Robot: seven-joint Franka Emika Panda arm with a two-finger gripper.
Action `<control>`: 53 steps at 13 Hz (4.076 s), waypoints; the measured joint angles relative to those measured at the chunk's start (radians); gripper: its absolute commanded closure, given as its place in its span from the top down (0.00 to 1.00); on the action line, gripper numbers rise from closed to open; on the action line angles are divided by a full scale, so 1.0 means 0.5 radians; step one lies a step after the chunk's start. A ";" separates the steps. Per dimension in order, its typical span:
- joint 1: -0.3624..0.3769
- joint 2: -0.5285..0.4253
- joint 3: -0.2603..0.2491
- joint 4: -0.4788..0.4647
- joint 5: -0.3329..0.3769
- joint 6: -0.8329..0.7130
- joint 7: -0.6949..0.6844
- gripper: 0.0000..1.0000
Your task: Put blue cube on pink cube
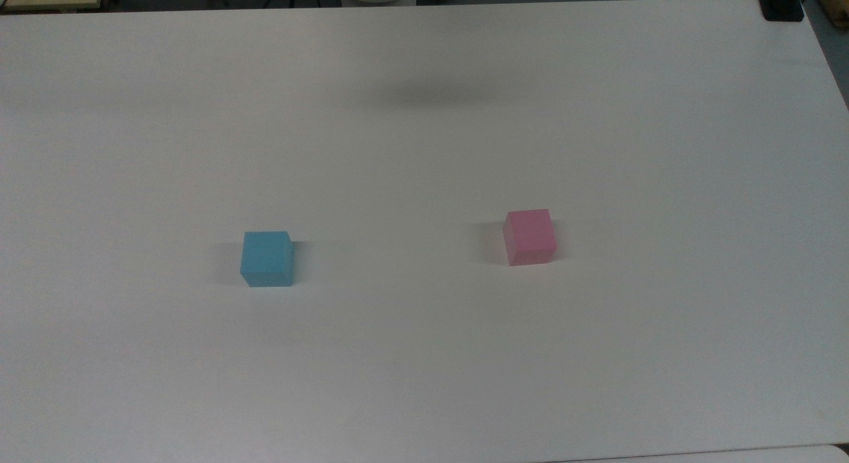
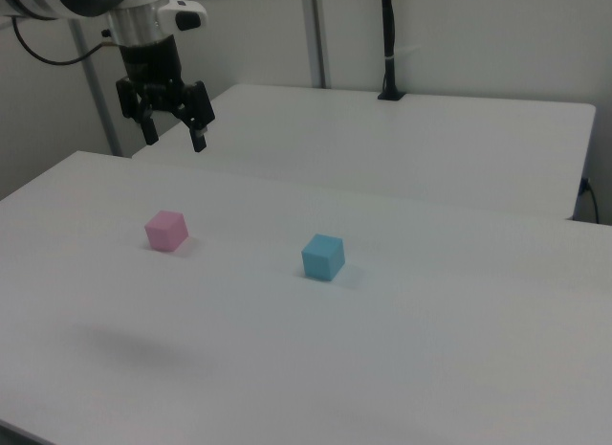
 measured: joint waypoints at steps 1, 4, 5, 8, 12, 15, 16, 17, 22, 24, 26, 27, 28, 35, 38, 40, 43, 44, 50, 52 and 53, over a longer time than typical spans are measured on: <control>0.000 0.000 0.000 0.000 0.000 0.000 0.001 1.00; 0.000 0.000 0.000 -0.001 0.000 -0.045 0.001 1.00; 0.000 0.000 0.000 -0.001 0.000 -0.045 0.001 1.00; 0.000 0.000 0.000 -0.001 0.000 -0.045 0.001 1.00; 0.000 0.000 0.000 -0.001 0.000 -0.045 0.001 1.00; 0.000 0.000 0.000 -0.001 0.000 -0.045 0.001 1.00; 0.000 0.000 0.000 -0.001 0.000 -0.045 0.001 1.00; 0.000 0.000 0.000 -0.001 0.000 -0.045 0.001 1.00; 0.000 0.011 0.000 -0.001 0.000 -0.045 0.001 1.00; 0.000 0.077 0.000 0.014 0.000 -0.044 0.001 1.00; -0.004 0.168 -0.001 0.083 0.000 -0.042 0.001 1.00; -0.017 0.231 -0.001 0.134 0.000 -0.034 0.001 1.00; -0.032 0.287 -0.001 0.170 0.000 0.006 0.000 1.00; -0.063 0.628 -0.002 0.198 -0.004 0.429 -0.009 1.00; -0.147 0.769 -0.003 0.209 -0.009 0.514 -0.143 1.00; -0.182 0.826 -0.004 0.210 -0.011 0.576 -0.157 1.00; -0.267 0.949 -0.007 0.214 -0.074 0.730 -0.165 1.00; -0.292 0.987 -0.007 0.214 -0.094 0.785 -0.165 1.00; -0.349 1.223 0.015 0.221 -0.106 1.062 -0.168 1.00; -0.367 1.249 0.050 0.250 -0.097 1.071 -0.166 1.00; -0.375 1.251 0.058 0.262 -0.093 1.071 -0.166 1.00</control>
